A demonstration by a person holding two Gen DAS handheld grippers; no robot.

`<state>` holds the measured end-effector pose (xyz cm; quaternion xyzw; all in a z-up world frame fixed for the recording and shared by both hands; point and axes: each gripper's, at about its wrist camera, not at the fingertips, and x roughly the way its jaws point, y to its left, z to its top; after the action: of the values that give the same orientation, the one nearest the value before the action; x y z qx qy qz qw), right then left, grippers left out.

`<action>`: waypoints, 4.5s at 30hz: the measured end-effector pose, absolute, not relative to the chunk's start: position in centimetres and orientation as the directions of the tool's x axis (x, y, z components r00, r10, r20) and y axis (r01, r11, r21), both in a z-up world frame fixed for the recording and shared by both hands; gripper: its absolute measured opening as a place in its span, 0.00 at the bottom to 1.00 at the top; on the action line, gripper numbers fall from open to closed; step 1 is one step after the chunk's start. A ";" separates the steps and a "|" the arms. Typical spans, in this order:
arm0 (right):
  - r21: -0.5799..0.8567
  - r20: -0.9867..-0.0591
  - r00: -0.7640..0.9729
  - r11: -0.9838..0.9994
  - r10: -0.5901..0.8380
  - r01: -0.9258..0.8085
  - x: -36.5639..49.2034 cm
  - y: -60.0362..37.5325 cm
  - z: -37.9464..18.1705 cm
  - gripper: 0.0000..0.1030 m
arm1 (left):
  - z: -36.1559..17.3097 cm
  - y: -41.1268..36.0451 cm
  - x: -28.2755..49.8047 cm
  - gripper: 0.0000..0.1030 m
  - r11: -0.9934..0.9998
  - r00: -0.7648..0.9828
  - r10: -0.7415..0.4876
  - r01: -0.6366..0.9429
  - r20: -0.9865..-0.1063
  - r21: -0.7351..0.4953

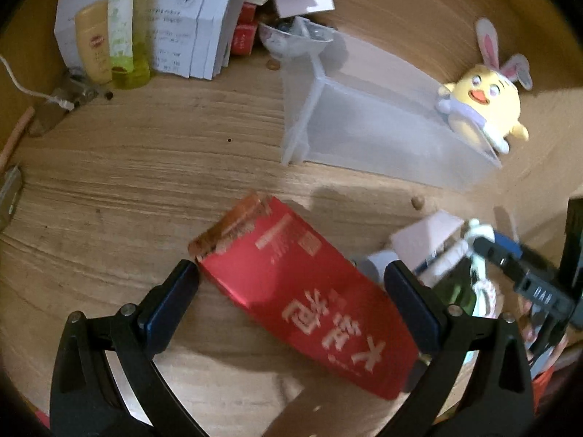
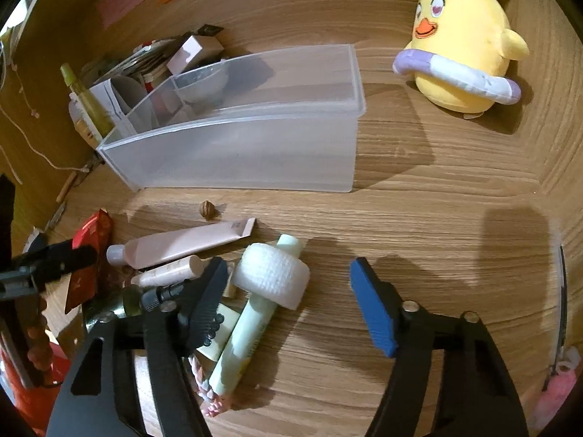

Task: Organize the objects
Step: 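Grasp the red packet with the left gripper while the right gripper grasps the white tape roll, then carry the red packet and tape roll into the clear bin and release both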

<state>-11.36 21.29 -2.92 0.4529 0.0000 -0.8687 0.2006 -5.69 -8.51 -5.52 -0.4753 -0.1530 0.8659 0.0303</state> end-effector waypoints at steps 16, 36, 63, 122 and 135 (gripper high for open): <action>0.207 -0.757 -0.536 -0.915 -0.374 0.346 -11.4 21.4 -2.4 0.38 | -5.2 -9.7 -7.2 0.64 -0.945 -0.557 0.194 0.115 -0.807 -0.306; 0.147 -0.634 -0.683 -0.924 -0.363 0.354 -11.0 21.6 3.4 0.38 | 0.1 -8.9 -6.6 0.57 -0.951 -0.696 0.169 0.071 -0.698 -0.301; 0.127 -0.552 -0.736 -0.911 -0.393 0.391 -12.8 20.1 7.1 0.38 | 10.0 -5.9 -7.0 0.56 -0.965 -0.838 0.179 -0.046 -0.516 -0.260; 0.017 -0.757 -0.581 -0.898 -0.298 0.439 -22.8 15.0 0.8 0.39 | 1.2 -4.6 -23.6 0.59 -0.970 -0.666 0.139 0.059 -0.733 -0.238; -0.024 -0.707 -0.647 -0.904 -0.286 0.426 -20.2 15.5 3.1 0.60 | 5.5 -3.5 -18.6 0.77 -0.983 -0.739 0.137 -0.017 -0.660 -0.185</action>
<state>-20.22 15.55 3.15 0.3712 0.0945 -0.9024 0.1973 -18.63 -3.47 5.46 -0.3592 -0.0837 0.9286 0.0415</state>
